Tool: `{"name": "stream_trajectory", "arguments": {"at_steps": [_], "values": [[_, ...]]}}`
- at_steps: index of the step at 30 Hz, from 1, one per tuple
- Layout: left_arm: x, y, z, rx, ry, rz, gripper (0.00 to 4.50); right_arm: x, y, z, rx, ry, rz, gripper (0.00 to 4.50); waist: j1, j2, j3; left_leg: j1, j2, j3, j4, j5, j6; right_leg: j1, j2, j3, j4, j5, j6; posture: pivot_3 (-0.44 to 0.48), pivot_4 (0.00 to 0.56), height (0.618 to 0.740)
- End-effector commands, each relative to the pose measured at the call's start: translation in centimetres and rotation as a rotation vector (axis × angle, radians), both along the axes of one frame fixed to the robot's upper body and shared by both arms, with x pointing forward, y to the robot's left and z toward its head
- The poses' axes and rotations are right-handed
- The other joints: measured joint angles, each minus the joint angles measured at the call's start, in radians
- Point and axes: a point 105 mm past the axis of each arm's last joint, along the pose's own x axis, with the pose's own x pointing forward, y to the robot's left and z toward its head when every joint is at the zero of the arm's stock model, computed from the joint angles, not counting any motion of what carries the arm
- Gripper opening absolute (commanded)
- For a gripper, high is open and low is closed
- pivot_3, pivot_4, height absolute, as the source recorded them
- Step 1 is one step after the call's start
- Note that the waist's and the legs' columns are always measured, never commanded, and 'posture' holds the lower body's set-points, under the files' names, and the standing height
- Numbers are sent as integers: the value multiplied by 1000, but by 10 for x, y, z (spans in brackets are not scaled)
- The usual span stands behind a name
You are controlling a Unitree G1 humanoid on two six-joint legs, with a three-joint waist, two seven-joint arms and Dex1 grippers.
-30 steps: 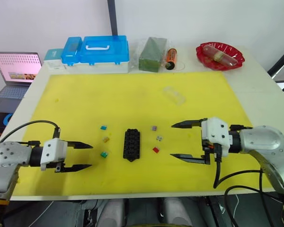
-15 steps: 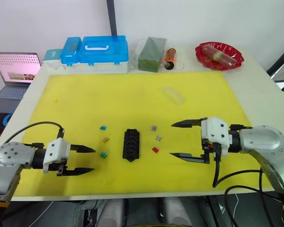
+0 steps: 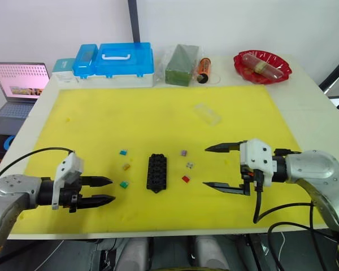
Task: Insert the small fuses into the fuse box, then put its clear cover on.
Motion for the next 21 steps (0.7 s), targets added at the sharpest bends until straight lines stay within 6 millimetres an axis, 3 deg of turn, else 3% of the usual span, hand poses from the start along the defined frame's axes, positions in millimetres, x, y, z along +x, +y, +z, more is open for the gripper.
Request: {"name": "stream_trajectory", "arguments": {"at_steps": [1, 8, 12, 17, 21], "values": [[3, 0, 7, 12, -50, -15, 2924, -4, 3, 11, 2, -45, 24, 4500, 0, 0, 0, 0, 0, 0, 0, 0, 0, 0, 0, 0, 0, 0, 0, 0, 150, 740], [-3, 6, 0, -59, 212, 93, 2924, -5, 2, 10, 2, -37, 20, 4500, -1, 0, 0, 0, 0, 0, 0, 0, 0, 0, 0, 0, 0, 0, 0, 0, 150, 740], [6, 10, 9, -222, 455, 245, 2924, -6, 2, 10, -2, -35, 18, 4500, 1, 0, 0, 0, 0, -1, 0, 0, 0, 0, 0, 0, 0, 0, 0, 0, 150, 740], [7, 9, 19, -305, 624, 295, 2924, -7, 1, 10, -4, -34, 15, 4500, -6, -1, 0, 0, 0, -2, 1, 0, 0, 0, 0, -1, 2, 2, 4, 0, 150, 740], [7, 15, 20, -397, 864, 348, 2924, -6, 1, 10, -7, -31, 14, 4500, -4, -1, 0, 1, -1, -2, 0, 0, 0, -1, 2, -1, 4, 2, 4, 0, 150, 740]]}}
